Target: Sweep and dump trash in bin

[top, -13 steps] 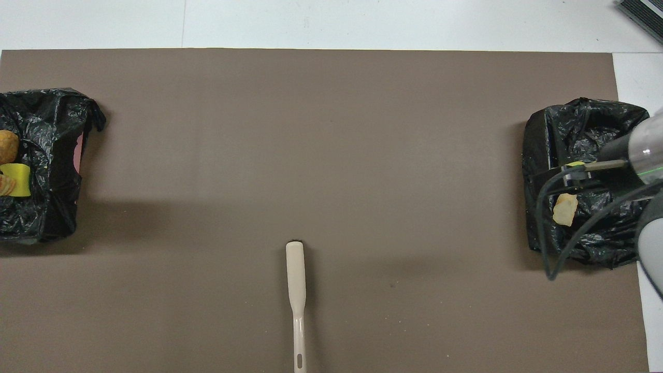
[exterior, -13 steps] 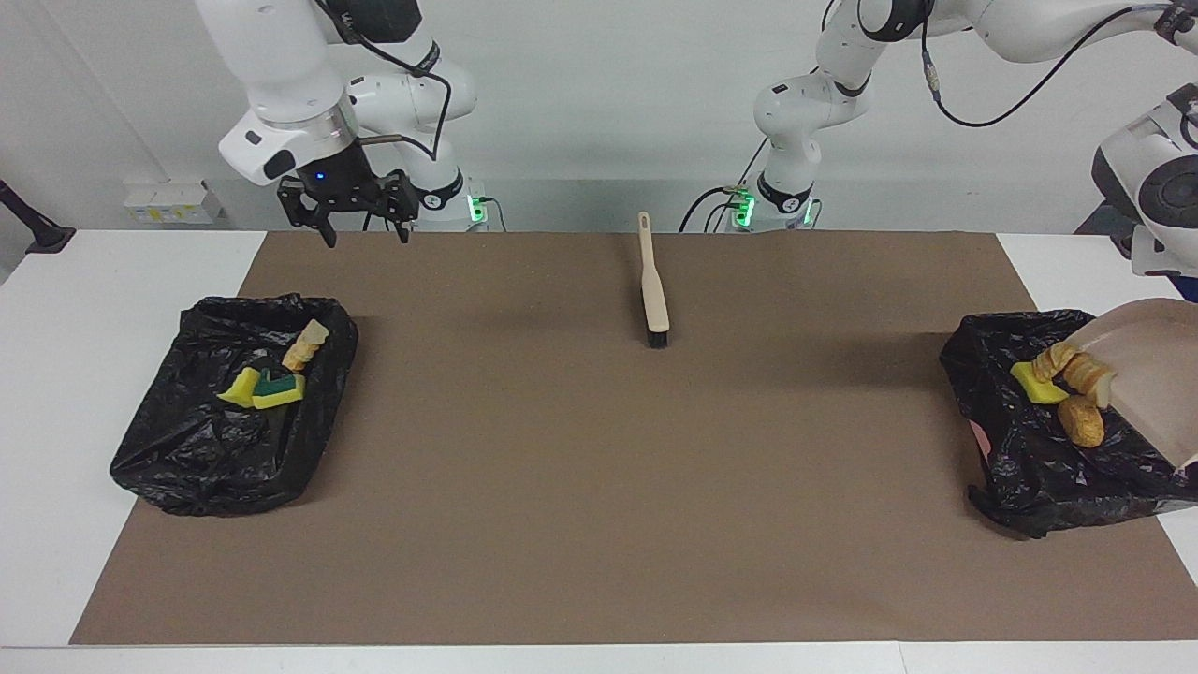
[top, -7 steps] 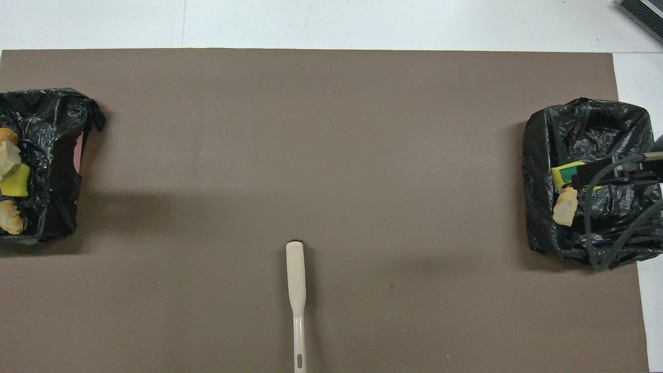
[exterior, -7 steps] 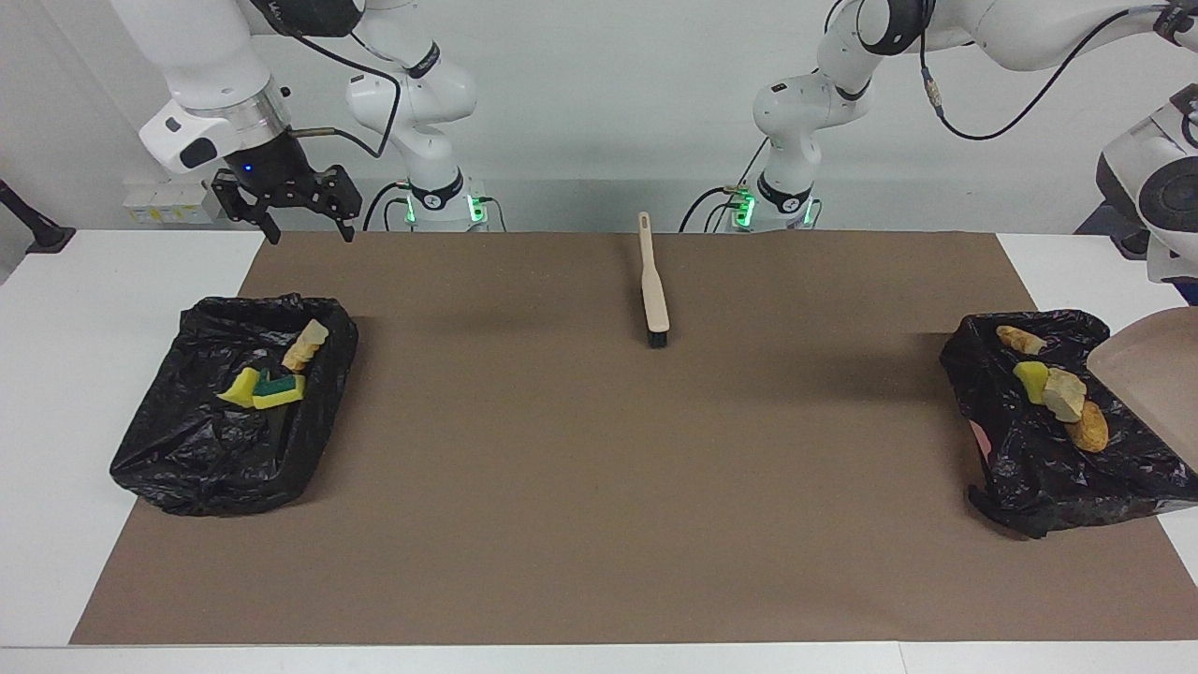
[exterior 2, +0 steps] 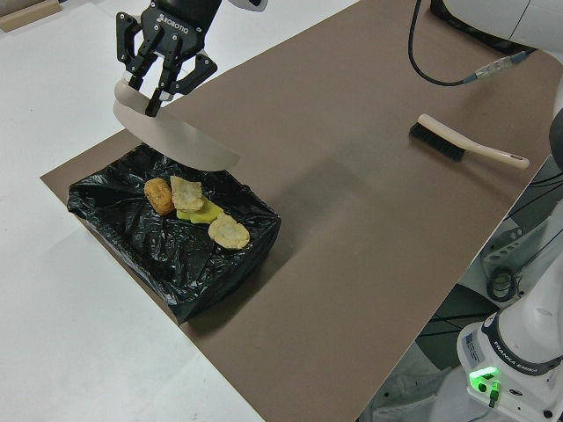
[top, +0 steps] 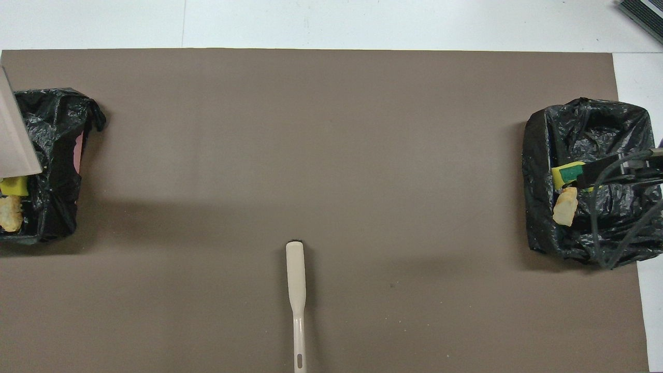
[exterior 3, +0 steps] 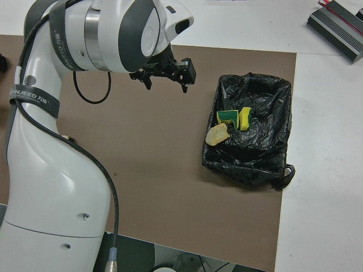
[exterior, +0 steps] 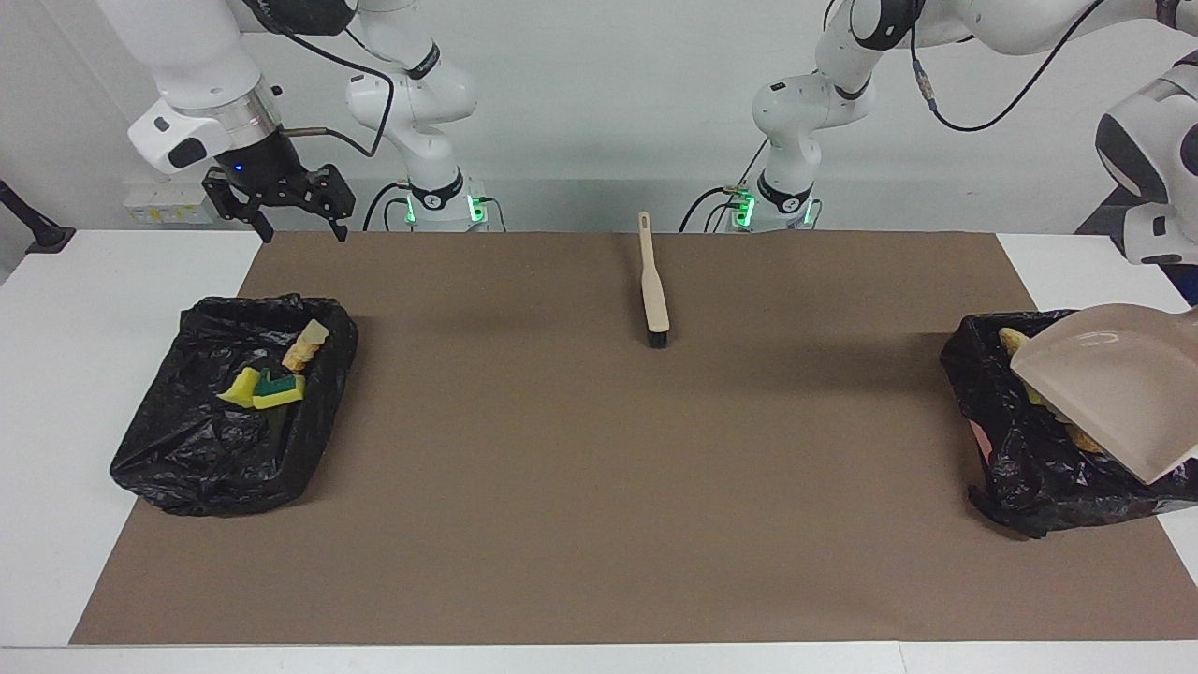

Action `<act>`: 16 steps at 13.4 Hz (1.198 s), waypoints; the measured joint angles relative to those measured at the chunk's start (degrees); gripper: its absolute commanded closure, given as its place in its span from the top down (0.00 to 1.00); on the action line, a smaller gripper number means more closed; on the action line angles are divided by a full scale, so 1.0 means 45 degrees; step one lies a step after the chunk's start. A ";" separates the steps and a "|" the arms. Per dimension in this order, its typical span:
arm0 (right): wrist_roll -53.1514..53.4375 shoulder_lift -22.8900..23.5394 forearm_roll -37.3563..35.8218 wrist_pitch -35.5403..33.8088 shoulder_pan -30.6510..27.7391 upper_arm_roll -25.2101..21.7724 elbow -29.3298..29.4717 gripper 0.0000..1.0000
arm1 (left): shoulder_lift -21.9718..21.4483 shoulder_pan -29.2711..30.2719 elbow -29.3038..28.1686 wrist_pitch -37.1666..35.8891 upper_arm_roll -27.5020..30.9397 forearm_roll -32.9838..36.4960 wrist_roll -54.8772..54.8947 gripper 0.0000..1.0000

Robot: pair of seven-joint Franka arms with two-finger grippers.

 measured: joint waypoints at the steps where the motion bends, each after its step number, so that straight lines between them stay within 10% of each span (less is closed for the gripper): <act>1: 0.0081 0.0000 0.0008 -0.0005 -0.0487 0.0496 0.0028 1.00 | -0.0128 0.0021 0.0012 -0.0136 0.0057 -0.0948 -0.0371 0.00; 8: 0.0350 -0.0003 0.0016 -0.0005 -0.1233 0.1439 0.0064 1.00 | -0.1261 -0.2286 -0.1091 -0.1458 -0.0503 -0.4919 -0.9834 0.00; 16: 0.0350 -0.0004 0.0016 -0.0005 -0.1233 0.1441 0.0065 1.00 | -0.0265 -0.5991 -0.2192 0.1914 -0.0529 -0.8955 -1.9090 0.00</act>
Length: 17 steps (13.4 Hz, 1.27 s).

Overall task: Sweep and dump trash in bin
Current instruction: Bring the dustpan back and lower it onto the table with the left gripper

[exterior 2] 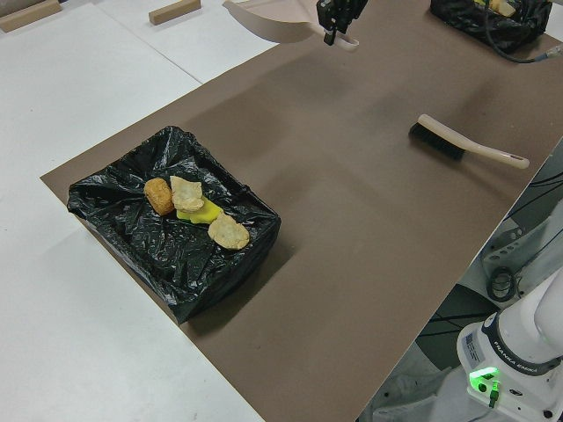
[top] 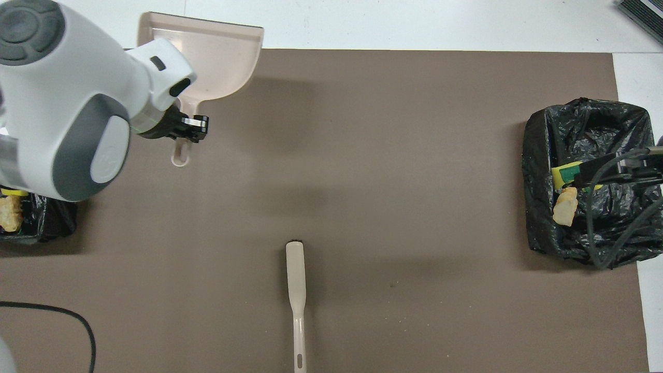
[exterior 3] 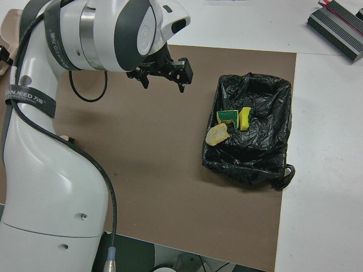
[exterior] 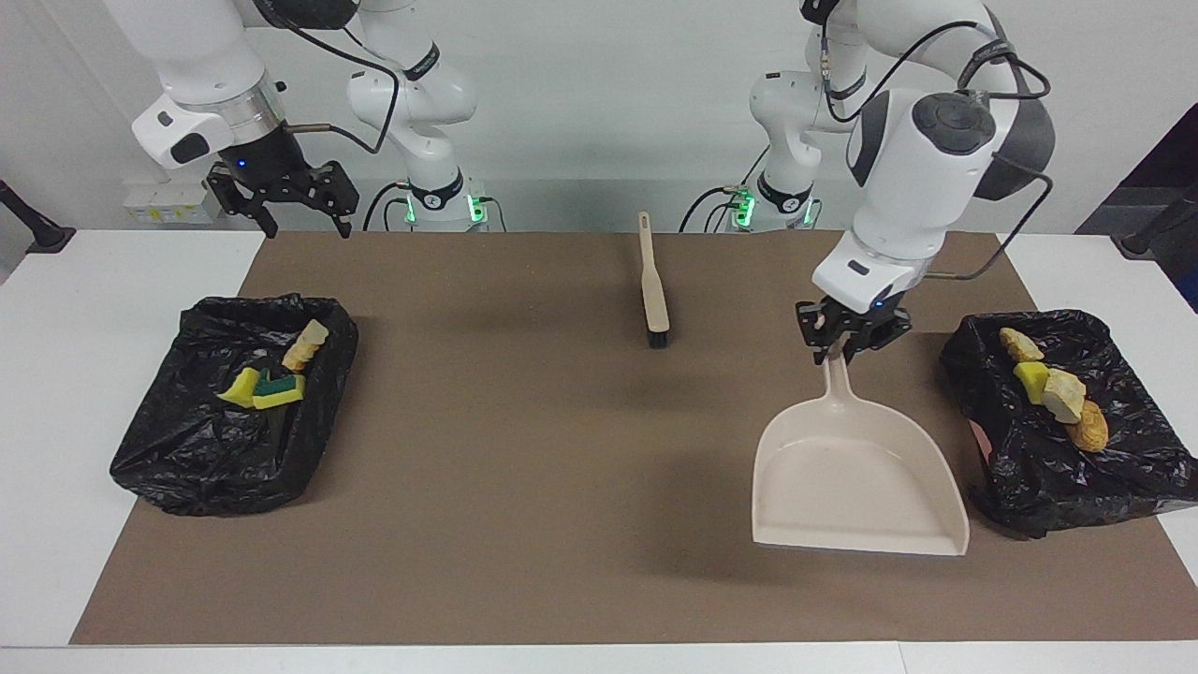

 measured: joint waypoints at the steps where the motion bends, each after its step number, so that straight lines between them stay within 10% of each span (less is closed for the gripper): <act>1: 0.0000 0.0000 0.0000 0.0000 0.0000 0.0000 0.0000 1.00 | 0.0407 -0.0463 -0.0007 0.0460 -0.0005 -0.0124 -0.0781 0.00; 15: 0.0000 0.0000 0.0000 0.0000 0.0000 0.0000 0.0001 1.00 | 0.2808 -0.2467 -0.1217 0.4284 0.0057 -0.1641 -0.2603 0.00; 16: 0.0000 0.0000 0.0000 0.0000 0.0000 0.0000 0.0001 1.00 | 0.2844 -0.2459 -0.1217 0.4315 0.0089 -0.1641 -0.2603 0.17; 17: 0.0000 0.0000 0.0000 0.0000 0.0000 0.0000 0.0001 1.00 | 0.2842 -0.2458 -0.1215 0.4373 0.0103 -0.1641 -0.2603 0.80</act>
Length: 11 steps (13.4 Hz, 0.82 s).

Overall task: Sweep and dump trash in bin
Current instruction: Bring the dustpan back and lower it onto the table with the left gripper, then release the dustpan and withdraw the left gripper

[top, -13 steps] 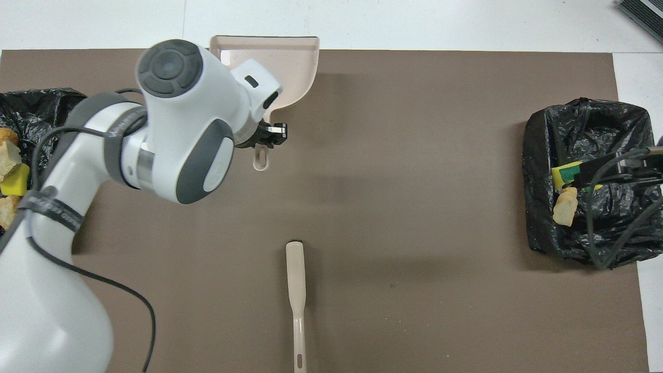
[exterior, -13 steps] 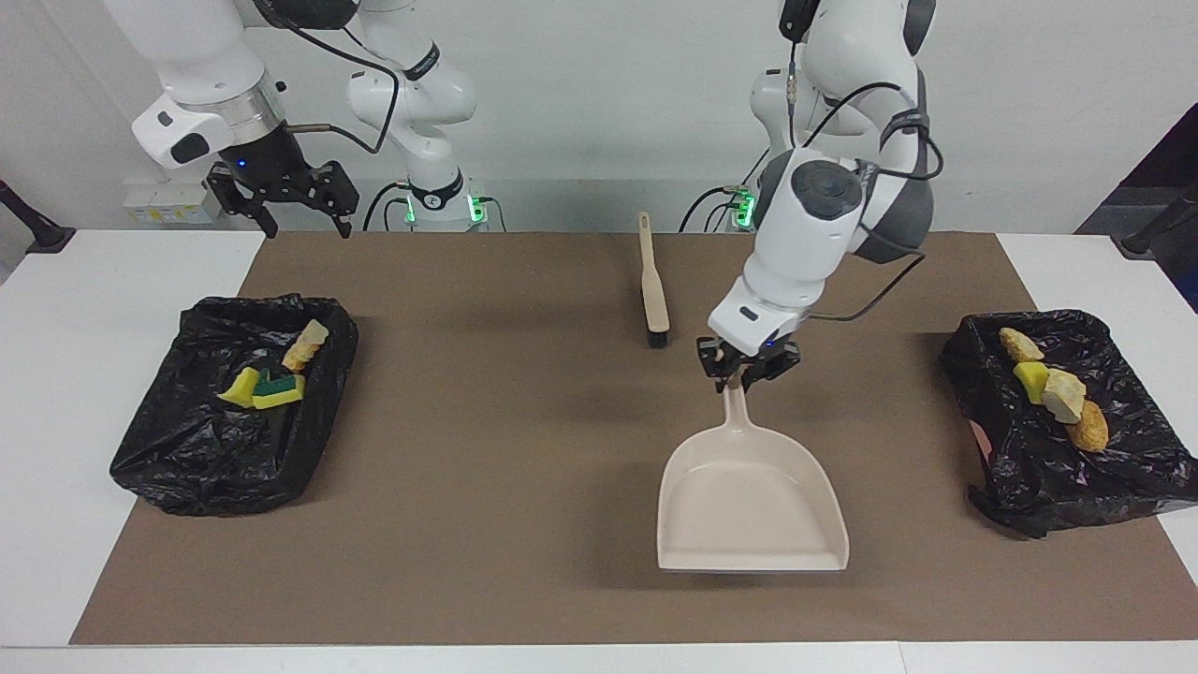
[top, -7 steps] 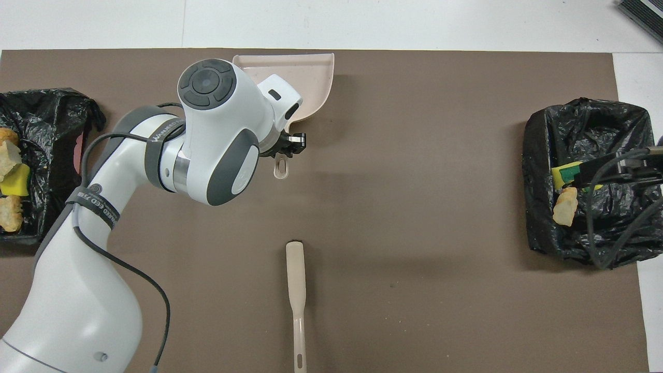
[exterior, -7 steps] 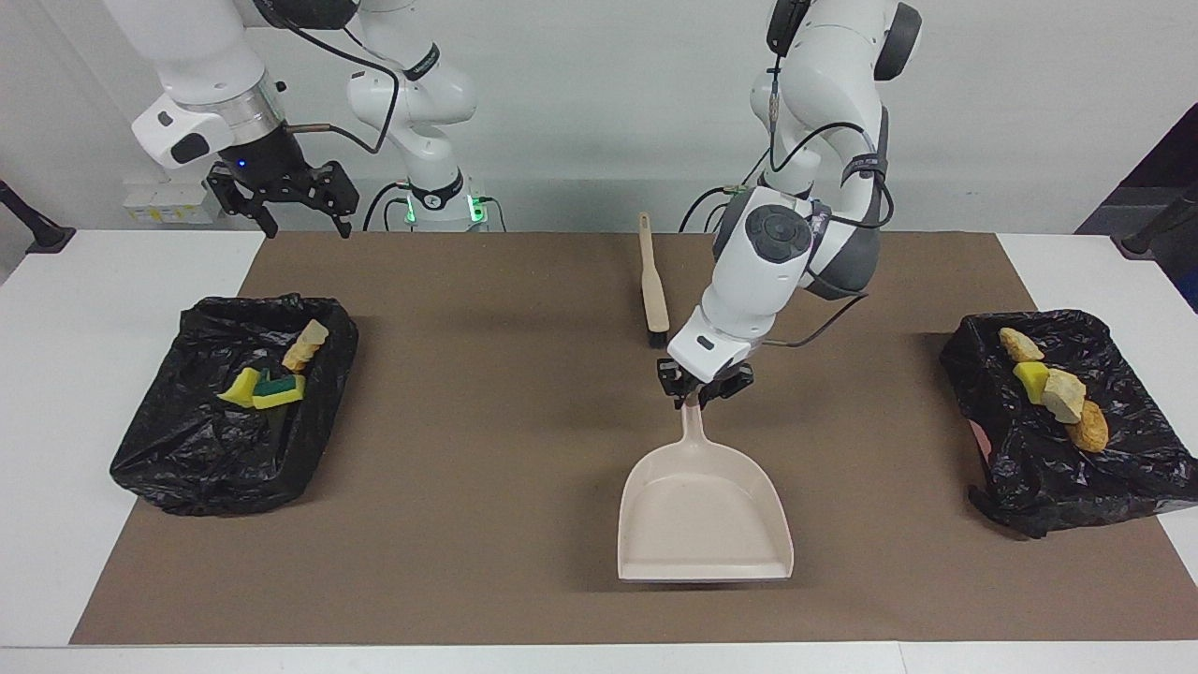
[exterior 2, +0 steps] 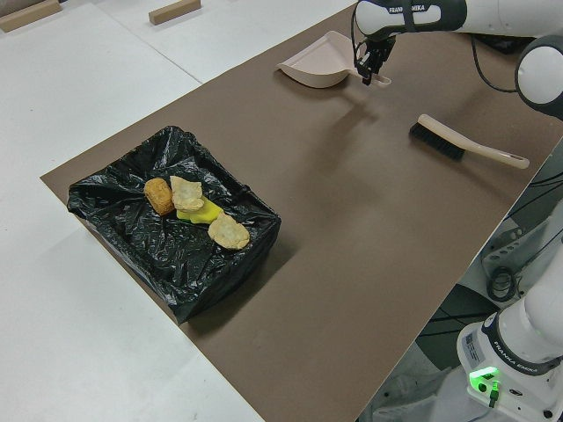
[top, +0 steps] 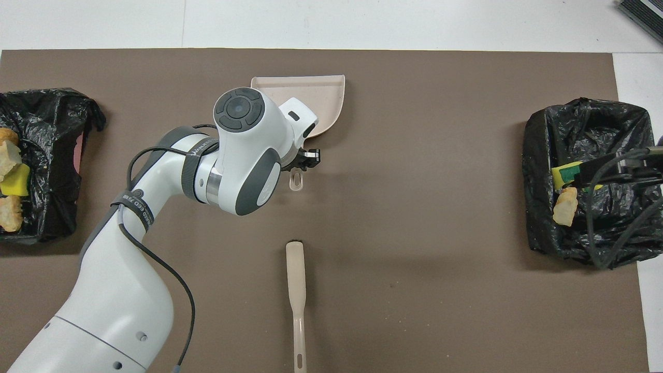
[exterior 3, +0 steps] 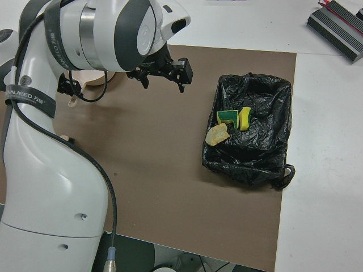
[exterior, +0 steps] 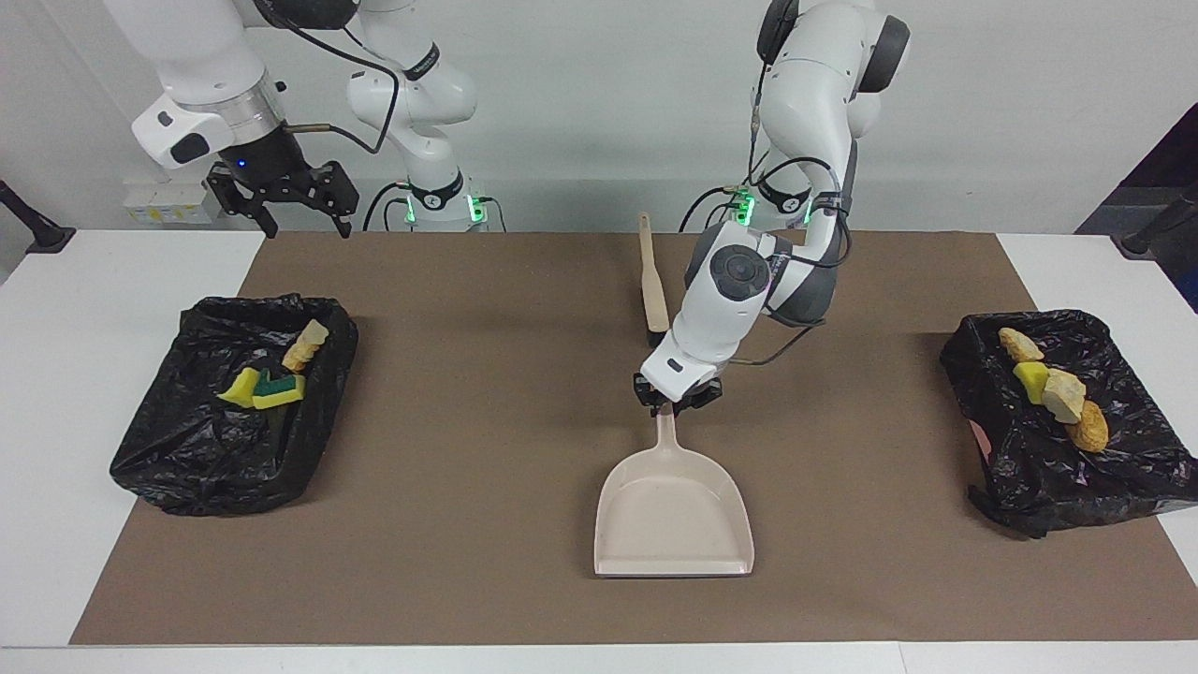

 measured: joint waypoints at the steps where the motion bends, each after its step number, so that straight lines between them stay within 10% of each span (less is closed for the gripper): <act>1: 0.0000 0.0000 0.0000 0.0000 0.0000 0.0000 0.0000 1.00 | 0.0001 -0.0004 0.0003 0.0148 -0.0003 0.0000 0.0001 1.00; 11: 0.0000 0.0000 0.0000 0.0000 0.0000 0.0000 0.0000 1.00 | -0.1631 0.1648 0.0156 -0.0691 0.0481 0.0005 -0.0040 1.00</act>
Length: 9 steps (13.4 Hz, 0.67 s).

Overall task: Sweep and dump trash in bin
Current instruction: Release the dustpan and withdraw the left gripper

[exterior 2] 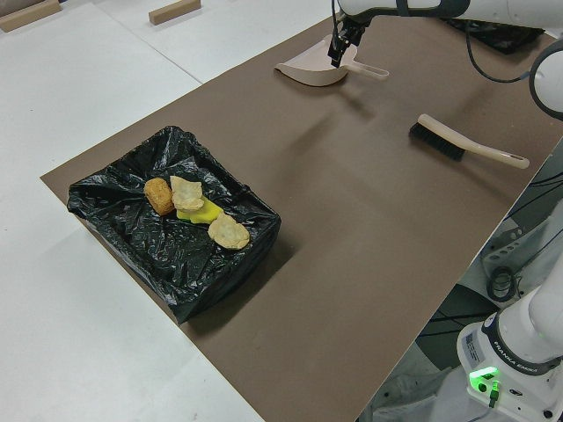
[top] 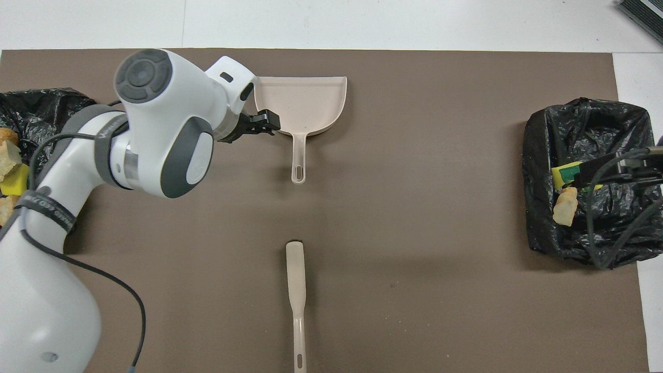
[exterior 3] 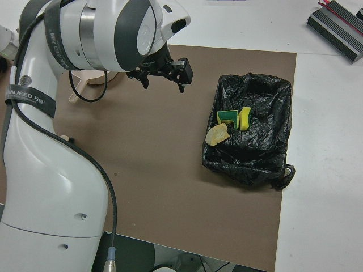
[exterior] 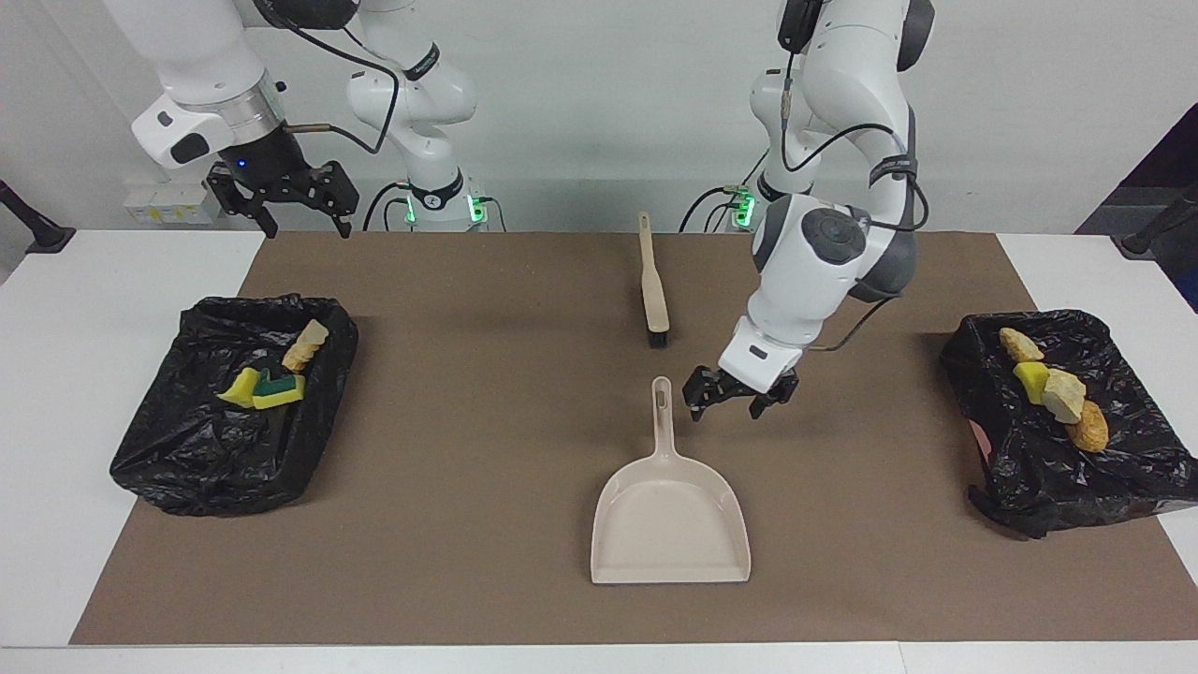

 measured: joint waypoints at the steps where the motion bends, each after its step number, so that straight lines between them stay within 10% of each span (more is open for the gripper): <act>1: 0.0000 0.0000 0.0000 0.0000 0.0000 0.0000 0.0000 1.00 | -0.0246 0.0224 -0.0003 -0.0261 0.0074 0.0088 0.0054 1.00; 9: 0.0000 0.0000 0.0000 0.0000 0.0000 0.0000 0.0000 1.00 | -0.2520 0.2735 -0.0006 -0.4161 0.0218 0.0957 0.3142 1.00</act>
